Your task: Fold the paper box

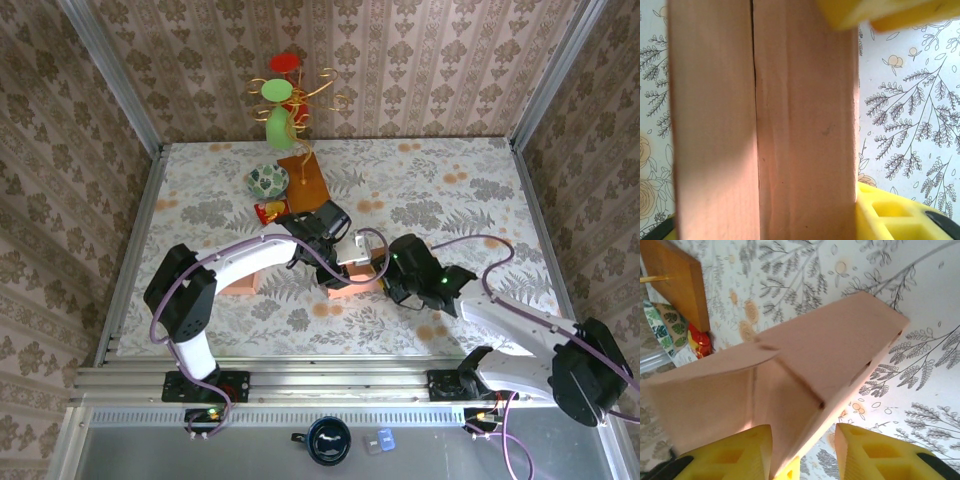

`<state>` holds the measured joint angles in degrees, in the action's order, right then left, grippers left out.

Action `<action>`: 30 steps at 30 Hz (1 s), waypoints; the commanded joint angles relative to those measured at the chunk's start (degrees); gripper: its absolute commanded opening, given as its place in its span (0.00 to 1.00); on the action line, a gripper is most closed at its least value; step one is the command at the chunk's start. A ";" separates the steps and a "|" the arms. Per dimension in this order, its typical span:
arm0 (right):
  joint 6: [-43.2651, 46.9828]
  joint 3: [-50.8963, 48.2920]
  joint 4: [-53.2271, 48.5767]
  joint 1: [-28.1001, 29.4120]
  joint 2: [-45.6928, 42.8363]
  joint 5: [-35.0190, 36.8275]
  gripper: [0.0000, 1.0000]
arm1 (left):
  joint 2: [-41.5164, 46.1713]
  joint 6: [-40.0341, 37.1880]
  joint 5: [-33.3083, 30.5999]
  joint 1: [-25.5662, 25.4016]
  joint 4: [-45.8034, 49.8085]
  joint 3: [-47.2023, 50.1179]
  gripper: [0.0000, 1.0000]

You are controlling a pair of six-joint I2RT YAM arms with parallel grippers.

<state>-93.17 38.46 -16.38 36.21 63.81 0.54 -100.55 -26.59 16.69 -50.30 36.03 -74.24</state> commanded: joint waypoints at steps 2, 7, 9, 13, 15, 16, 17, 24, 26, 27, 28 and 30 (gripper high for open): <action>23.82 6.21 -13.04 -4.48 -9.33 4.29 0.39 | 1.11 -1.65 0.54 0.26 1.41 0.91 0.42; 53.93 5.55 -14.05 -18.22 -16.53 -11.70 0.36 | 2.32 -4.02 1.18 0.76 2.20 1.88 0.42; 62.42 6.68 -16.94 -21.65 -14.50 -18.25 0.35 | 2.53 -4.93 2.04 1.17 2.67 2.08 0.42; 71.96 10.95 -21.43 -22.00 -5.68 -23.72 0.34 | 2.88 -6.79 3.37 2.14 4.15 2.11 0.42; 74.18 12.38 -21.28 -20.55 -2.67 -24.36 0.35 | 2.97 -7.32 3.52 2.51 4.57 2.17 0.42; 75.66 13.43 -21.84 -19.63 -0.99 -23.56 0.36 | 3.04 -7.35 3.65 2.60 4.56 2.17 0.42; 76.88 14.27 -22.33 -19.01 0.48 -23.24 0.38 | 3.17 -7.43 3.70 2.74 4.66 2.19 0.42; 83.32 19.53 -24.02 -16.70 9.06 -20.67 0.44 | 3.14 -7.64 3.74 2.70 4.76 2.43 0.42; 84.28 20.95 -24.31 -16.34 10.73 -20.96 0.44 | 3.17 -7.63 3.63 2.73 4.71 2.45 0.42; 84.71 21.68 -24.68 -16.13 11.70 -20.70 0.44 | 3.14 -7.61 3.66 2.72 4.75 2.30 0.42; 85.44 22.38 -25.14 -15.83 12.66 -20.15 0.44 | 3.17 -7.60 3.56 2.70 4.72 2.26 0.42; 86.36 23.20 -25.44 -15.32 14.08 -19.50 0.42 | 2.99 -7.53 3.59 2.74 4.67 2.05 0.42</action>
<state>-10.59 59.51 -39.29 20.10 76.23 -19.77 -99.13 -32.86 19.20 -47.86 38.30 -72.79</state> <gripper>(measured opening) 0.426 0.422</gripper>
